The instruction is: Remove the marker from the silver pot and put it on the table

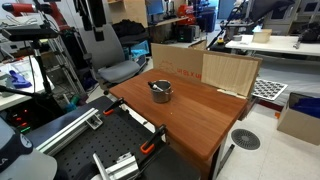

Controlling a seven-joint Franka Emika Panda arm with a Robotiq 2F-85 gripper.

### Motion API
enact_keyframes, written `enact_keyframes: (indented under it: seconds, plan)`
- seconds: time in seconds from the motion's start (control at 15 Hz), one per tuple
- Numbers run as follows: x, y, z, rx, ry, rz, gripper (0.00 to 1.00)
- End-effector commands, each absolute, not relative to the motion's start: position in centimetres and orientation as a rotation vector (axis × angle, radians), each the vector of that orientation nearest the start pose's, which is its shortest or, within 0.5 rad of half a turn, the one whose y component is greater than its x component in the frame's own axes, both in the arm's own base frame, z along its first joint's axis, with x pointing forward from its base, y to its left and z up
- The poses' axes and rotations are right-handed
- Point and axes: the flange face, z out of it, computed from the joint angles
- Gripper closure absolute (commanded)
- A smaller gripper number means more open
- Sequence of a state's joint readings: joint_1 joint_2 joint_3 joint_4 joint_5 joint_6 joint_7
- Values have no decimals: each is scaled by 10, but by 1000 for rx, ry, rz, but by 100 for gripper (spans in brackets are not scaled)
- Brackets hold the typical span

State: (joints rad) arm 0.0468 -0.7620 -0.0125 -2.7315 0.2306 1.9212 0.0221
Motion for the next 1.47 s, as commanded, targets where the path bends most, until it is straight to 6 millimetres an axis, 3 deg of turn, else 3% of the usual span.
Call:
enact_keyframes:
  seconds: [0.0,0.67,1.4]
  plan:
    - [333,27,425,-2856,153,109,0]
    - [399,9,371,-2684,376,256,0]
    - [469,20,289,-2624,630,462,0]
